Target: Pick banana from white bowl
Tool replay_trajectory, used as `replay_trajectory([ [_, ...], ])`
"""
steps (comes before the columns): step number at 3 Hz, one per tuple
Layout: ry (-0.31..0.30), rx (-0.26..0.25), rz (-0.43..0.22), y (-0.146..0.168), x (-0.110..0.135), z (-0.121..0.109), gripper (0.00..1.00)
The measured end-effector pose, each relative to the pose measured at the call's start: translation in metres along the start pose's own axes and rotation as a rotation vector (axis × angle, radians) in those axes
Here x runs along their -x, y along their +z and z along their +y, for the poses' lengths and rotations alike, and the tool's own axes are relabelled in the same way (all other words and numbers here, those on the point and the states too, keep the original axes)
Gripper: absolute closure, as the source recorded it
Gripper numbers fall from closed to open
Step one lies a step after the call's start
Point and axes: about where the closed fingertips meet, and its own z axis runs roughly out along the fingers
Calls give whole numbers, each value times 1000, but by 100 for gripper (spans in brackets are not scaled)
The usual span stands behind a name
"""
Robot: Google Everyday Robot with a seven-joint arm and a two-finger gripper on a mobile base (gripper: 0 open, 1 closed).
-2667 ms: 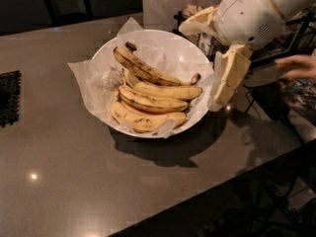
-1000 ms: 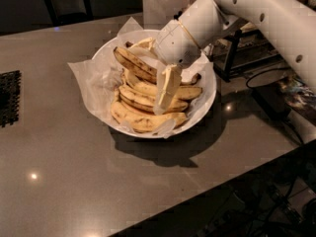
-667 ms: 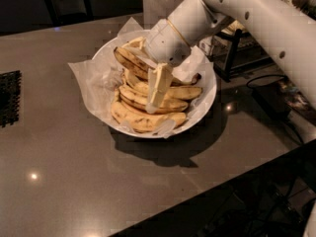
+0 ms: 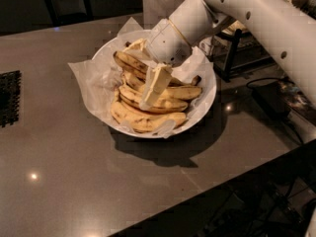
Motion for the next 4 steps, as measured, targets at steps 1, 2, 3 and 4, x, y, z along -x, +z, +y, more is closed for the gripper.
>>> replay_trajectory([
  [1,0,0,0,0,0,0,42],
  [2,-2,-24,-7,-4,4,3,65],
  [3,-21,-77,-8,-15,16,13,88],
  [4,-41,-121,19,-27,28,23,100],
])
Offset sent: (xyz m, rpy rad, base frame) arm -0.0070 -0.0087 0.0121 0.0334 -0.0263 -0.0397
